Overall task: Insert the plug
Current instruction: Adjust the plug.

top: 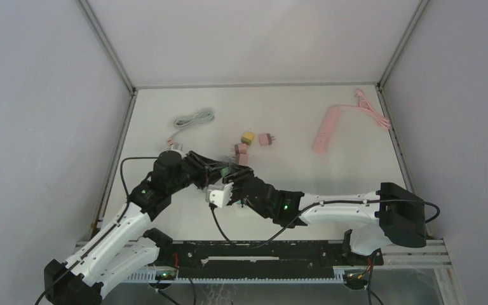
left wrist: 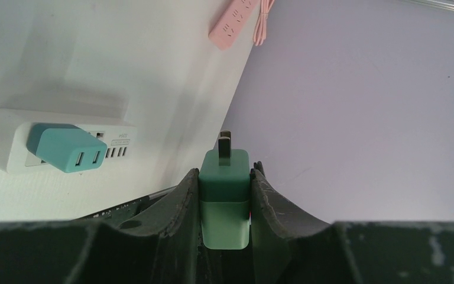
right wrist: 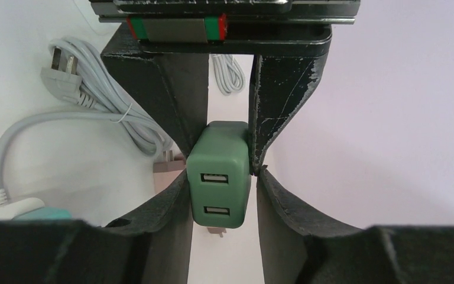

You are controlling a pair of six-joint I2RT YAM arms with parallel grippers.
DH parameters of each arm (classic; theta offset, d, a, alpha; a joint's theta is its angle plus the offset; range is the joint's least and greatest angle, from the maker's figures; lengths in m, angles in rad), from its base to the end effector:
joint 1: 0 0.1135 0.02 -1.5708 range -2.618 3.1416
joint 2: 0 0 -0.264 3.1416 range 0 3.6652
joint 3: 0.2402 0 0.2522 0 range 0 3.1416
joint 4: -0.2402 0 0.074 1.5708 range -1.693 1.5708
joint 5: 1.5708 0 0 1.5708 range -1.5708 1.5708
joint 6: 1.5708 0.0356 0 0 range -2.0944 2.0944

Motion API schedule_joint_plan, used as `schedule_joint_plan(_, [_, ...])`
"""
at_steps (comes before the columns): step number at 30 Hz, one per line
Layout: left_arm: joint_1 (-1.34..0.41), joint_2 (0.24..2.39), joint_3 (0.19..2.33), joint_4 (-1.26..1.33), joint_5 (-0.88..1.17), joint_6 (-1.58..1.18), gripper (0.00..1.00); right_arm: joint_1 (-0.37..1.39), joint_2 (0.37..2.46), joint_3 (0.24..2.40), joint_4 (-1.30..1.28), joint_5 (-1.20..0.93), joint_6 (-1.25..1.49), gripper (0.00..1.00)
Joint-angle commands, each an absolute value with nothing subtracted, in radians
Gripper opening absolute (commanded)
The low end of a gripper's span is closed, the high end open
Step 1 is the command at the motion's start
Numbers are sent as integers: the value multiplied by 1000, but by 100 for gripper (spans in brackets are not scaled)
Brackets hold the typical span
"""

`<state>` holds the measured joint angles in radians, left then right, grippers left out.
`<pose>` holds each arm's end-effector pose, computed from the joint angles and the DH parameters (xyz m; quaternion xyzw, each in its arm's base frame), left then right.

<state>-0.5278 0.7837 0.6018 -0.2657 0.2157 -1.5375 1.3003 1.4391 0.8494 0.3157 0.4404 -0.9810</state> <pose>0.1541 -0.0987 0.2675 -0.3568 0.7642 -0.5013 0.1931 0.1013 0.3087 0.2601 -0.6519 0.4442 -0.0782 0.6095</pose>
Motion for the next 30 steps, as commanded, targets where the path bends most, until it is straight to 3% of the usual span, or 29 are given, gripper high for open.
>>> schedule_joint_plan(1, [-530, 780, 582, -201, 234, -1549, 2, 1316, 1425, 870, 326, 441, -967, 29])
schedule_joint_plan(6, [-530, 771, 554, -188, 224, -1559, 13, 1315, 1385, 879, 239, 401, -908, 11])
schedule_joint_plan(10, [-531, 762, 543, -180, 210, -1547, 33, 1303, 1369, 923, 106, 359, -841, 0])
schedule_joint_plan(20, [-530, 725, 538, -231, 126, -1449, 57, 1269, 1304, 936, -55, 289, -749, 0])
schedule_joint_plan(30, [-530, 736, 560, -339, 52, -1234, 60, 1209, 1250, 977, -241, 222, -669, 0])
